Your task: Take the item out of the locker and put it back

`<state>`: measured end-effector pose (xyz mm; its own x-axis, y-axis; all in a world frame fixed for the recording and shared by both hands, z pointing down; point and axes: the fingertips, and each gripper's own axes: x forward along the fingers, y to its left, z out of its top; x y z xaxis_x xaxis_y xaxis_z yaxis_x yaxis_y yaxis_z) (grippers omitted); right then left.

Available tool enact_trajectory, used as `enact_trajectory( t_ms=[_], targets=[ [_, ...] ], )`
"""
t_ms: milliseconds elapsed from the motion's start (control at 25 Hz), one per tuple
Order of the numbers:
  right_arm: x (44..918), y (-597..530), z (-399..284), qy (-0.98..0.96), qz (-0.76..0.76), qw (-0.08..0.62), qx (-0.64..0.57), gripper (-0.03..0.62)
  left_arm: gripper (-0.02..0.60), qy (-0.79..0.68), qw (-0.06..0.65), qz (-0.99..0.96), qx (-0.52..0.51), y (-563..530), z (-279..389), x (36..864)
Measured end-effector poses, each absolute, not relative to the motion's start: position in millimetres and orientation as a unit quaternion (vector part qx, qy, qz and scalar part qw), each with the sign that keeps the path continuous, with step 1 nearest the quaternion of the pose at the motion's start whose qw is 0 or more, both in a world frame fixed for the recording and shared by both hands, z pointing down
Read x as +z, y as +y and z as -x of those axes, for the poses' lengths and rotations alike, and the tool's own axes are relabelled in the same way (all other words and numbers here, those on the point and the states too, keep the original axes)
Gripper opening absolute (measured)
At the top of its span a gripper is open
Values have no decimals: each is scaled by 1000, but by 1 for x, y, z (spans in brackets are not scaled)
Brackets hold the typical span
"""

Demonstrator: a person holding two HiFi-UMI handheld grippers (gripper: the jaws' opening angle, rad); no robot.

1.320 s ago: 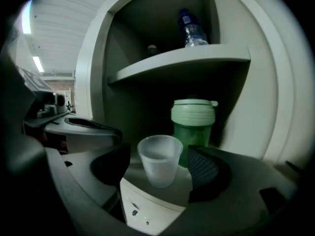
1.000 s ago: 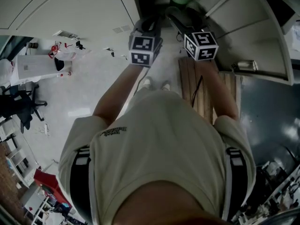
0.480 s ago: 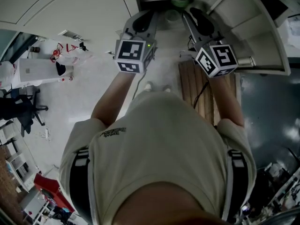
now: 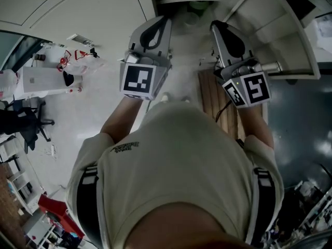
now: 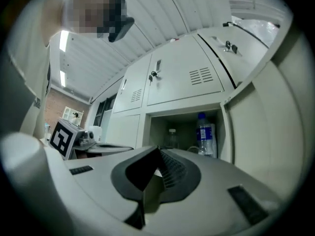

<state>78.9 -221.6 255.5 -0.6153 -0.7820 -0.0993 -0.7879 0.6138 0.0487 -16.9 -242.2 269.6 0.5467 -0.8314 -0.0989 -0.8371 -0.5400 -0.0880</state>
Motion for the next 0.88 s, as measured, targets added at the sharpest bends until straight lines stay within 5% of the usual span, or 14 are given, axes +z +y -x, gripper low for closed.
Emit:
enact_trajectory(
  t_ms=[880],
  targets=[
    [298, -173, -66, 901, 432, 40, -17, 0, 14, 441, 45, 896, -5, -193, 8, 309]
  ],
)
